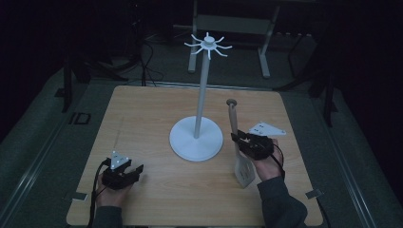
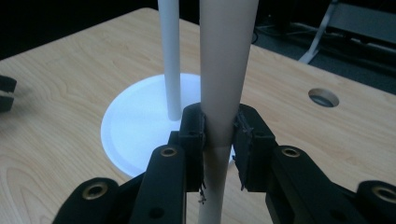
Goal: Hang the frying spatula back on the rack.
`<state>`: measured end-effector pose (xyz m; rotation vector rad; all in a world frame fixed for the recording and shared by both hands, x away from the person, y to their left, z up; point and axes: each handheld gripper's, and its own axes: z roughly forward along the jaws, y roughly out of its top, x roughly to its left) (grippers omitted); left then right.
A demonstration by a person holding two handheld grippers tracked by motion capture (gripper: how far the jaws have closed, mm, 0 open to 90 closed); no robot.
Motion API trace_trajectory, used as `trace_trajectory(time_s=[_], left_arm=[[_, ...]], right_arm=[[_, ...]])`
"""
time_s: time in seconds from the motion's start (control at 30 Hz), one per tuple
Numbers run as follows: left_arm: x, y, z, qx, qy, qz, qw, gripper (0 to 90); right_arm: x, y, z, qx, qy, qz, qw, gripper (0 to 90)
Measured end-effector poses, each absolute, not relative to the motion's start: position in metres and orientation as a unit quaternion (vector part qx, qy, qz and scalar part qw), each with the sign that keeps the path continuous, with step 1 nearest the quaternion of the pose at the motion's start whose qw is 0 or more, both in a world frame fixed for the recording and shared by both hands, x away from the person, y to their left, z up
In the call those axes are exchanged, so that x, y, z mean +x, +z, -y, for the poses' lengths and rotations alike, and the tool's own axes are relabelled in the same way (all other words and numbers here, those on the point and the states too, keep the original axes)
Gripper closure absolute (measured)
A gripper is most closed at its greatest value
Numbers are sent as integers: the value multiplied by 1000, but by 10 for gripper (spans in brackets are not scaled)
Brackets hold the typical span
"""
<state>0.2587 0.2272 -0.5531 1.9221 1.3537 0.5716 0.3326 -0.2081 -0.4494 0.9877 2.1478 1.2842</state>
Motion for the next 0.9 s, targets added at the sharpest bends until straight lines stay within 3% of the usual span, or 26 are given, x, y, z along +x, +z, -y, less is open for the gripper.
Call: trace_trajectory(time_s=[0.9], left_arm=[[259, -553, -226, 743, 222, -523, 355, 451]], right_arm=[[337, -424, 195, 346, 509, -751, 238, 745]])
